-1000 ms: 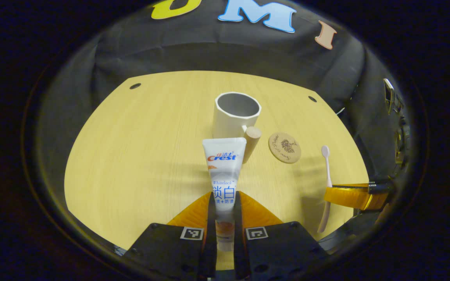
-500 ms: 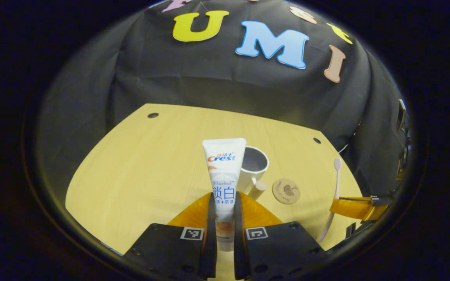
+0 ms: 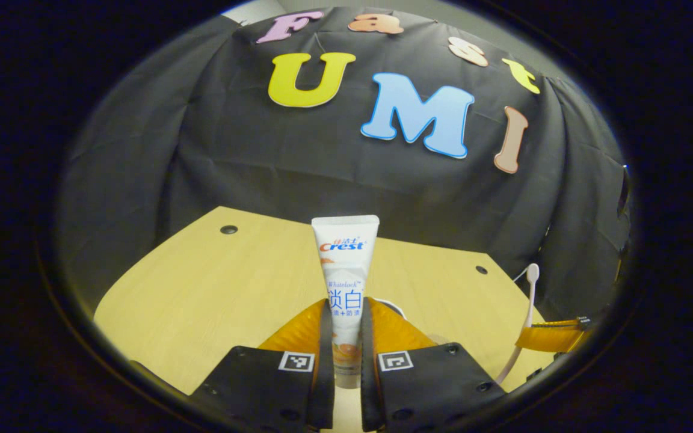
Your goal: Put the toothbrush and toothpaste on the desktop into the cup, then pick up the cup and place it on the coaster on the desktop.
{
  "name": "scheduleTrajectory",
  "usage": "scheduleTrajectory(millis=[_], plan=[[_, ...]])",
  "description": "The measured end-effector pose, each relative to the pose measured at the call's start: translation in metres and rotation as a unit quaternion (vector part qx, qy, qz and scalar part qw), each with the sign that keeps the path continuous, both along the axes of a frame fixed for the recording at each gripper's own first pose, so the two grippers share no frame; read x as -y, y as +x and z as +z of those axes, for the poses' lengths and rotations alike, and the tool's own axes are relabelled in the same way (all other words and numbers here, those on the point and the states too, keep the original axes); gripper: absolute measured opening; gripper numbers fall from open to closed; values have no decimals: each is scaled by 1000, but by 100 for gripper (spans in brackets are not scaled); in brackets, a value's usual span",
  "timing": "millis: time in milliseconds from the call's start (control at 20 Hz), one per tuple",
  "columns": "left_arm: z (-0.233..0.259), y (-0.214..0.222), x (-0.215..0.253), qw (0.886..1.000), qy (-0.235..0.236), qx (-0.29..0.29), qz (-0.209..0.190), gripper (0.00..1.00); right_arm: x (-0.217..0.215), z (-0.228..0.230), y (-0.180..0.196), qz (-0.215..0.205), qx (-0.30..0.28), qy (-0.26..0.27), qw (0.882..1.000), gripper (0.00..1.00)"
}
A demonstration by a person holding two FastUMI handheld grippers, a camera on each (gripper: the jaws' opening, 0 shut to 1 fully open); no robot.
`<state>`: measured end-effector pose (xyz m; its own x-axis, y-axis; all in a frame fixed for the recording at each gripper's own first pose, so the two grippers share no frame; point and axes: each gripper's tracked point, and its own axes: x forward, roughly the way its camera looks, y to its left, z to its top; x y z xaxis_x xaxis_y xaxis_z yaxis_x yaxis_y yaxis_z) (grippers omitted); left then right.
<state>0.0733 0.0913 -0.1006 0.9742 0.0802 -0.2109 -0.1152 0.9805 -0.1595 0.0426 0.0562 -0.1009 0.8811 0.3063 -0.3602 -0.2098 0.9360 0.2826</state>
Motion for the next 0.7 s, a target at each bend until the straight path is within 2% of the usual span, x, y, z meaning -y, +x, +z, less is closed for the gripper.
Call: scheduleTrajectory(millis=[400,550,700], plan=[[44,50,21,994,9,102,-38,24,-1,6,9,-11,14,12,1000,4],[25,77,25,994,6,94,-47,24,0,4,12,-16,13,9,1000,4],[-1,96,30,996,21,70,-53,24,2,1,14,-23,9,2,1000,4]])
